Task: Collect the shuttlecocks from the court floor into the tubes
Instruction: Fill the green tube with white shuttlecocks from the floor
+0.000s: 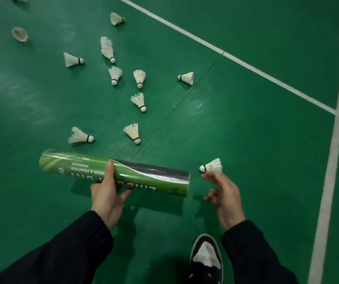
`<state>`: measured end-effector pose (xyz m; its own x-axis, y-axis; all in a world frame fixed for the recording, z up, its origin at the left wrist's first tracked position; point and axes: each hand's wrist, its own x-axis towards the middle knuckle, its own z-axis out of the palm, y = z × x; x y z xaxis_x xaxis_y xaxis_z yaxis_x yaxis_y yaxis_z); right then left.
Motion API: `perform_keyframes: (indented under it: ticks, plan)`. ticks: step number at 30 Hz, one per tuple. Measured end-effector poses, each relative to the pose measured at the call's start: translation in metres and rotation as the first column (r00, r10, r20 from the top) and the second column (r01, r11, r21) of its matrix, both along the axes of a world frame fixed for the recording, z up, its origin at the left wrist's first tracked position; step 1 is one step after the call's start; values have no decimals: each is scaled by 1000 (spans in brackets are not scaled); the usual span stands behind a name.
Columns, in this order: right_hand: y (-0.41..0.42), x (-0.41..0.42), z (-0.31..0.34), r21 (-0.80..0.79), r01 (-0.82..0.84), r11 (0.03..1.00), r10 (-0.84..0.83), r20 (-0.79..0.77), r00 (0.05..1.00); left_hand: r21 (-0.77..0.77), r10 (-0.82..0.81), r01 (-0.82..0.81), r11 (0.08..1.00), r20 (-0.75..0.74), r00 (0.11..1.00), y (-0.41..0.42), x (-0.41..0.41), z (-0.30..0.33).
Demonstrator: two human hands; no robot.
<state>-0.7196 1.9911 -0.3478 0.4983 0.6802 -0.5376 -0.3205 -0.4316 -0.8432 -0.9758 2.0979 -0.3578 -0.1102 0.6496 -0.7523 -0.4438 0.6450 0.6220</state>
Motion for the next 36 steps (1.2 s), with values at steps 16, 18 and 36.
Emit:
perform_keyframes:
  ticks: [16, 18, 36]
  plan:
    - [10, -50, 8, 172, -88, 981, 37, 282, 959, -17, 146, -146, 989, 11, 989, 9, -27, 7]
    - [8, -51, 15, 221, -18, 975, -37, 243, 969, -12, 139, -139, 990, 28, 990, 7, -28, 13]
    - [51, -152, 56, 236, -848, 474, 881, -134, 454, 257, 106, -92, 962, -43, 993, -3, -142, 83]
